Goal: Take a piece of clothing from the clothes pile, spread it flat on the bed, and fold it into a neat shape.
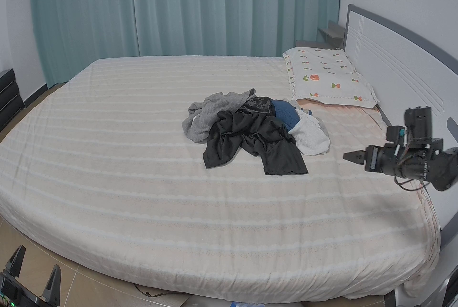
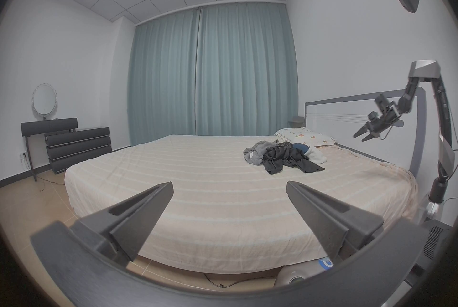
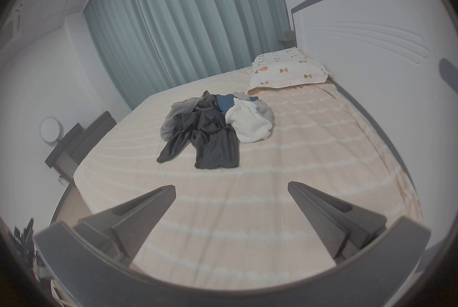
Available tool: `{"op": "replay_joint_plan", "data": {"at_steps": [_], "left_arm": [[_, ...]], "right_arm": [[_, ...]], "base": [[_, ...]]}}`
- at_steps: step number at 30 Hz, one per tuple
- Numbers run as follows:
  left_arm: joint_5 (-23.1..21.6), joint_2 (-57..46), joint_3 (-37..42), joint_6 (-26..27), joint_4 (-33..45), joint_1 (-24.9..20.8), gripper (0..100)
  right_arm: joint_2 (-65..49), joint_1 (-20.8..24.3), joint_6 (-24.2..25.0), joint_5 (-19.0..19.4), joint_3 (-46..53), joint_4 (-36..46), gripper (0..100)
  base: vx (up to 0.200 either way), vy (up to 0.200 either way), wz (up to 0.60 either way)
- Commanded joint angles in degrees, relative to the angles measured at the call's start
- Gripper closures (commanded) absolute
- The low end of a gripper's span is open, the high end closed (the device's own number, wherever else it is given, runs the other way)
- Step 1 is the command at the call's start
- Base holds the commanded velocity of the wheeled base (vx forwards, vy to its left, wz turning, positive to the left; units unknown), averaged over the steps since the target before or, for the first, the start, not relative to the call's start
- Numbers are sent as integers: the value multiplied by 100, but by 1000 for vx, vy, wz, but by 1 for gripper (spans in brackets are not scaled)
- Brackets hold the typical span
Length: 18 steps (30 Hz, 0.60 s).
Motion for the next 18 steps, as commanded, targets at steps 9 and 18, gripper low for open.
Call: {"op": "replay_joint_plan", "data": {"at_steps": [9,18], "left_arm": [[0,-99,75,1,1,1,0],[0,-99,75,1,1,1,0]], "right_arm": [[5362,625,1370,-486,-4977,76,0],[5907,704,1546,-741,-6032,551,0]], "base": [[0,0,0],[0,0,0]]}}
